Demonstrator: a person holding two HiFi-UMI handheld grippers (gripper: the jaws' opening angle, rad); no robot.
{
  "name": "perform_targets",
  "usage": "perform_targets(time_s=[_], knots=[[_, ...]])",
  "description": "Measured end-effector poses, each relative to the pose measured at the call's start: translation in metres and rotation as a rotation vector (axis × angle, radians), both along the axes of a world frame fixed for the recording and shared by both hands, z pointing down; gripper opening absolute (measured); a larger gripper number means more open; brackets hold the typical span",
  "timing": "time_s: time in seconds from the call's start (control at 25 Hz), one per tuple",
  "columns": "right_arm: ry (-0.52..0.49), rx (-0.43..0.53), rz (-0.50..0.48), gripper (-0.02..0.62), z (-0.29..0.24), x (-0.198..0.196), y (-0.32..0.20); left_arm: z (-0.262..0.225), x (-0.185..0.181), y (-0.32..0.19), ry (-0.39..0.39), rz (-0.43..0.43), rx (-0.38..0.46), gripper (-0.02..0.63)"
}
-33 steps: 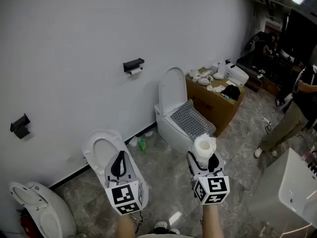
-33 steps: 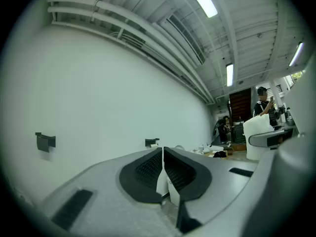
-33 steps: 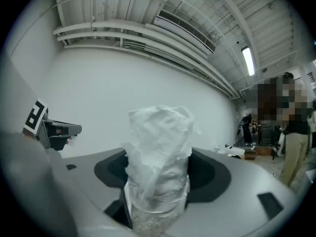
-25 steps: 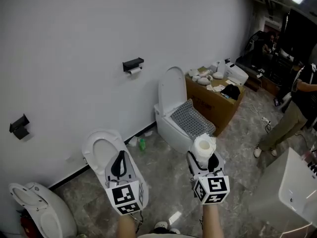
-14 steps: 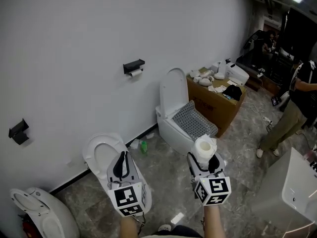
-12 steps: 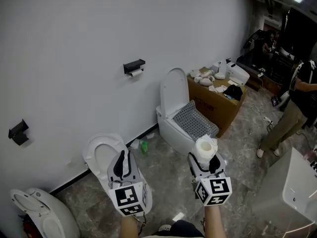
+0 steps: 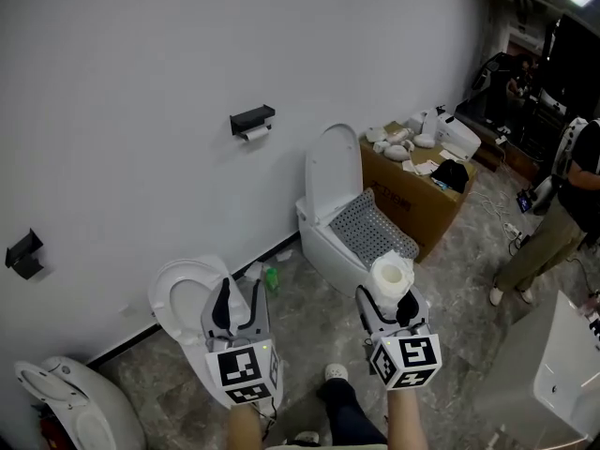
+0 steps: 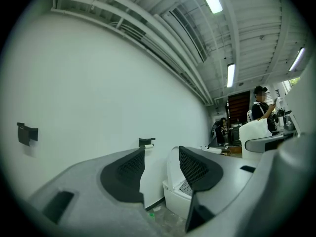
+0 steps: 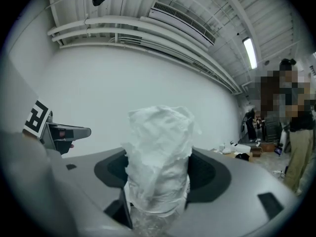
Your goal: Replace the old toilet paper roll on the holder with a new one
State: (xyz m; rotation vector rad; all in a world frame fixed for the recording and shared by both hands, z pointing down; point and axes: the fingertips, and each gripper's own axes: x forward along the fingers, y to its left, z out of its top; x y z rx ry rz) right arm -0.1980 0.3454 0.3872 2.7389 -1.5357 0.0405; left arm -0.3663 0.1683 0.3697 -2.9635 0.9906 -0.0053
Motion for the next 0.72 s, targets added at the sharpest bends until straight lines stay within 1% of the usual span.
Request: perform_targets(time_s=[0.24,0.52,0.72], knots=[[0.005,0.014,-0.057,0.31,-0.003,0.081,-0.045,-0.001,0.07,-0.036,0.002,-0.056,0.006,0.241],[0.039,0.029,-0.129,0.31,-0.028,0.181,-0.105,-0.021,0.161,-0.082,0.001,-0.128,0.032,0.249],[0.038,0.04,-0.159,0.31,-0.032,0.238,-0.138,-0.022,0.207,-0.11,-0.018,-0.173,0.038,0.249]])
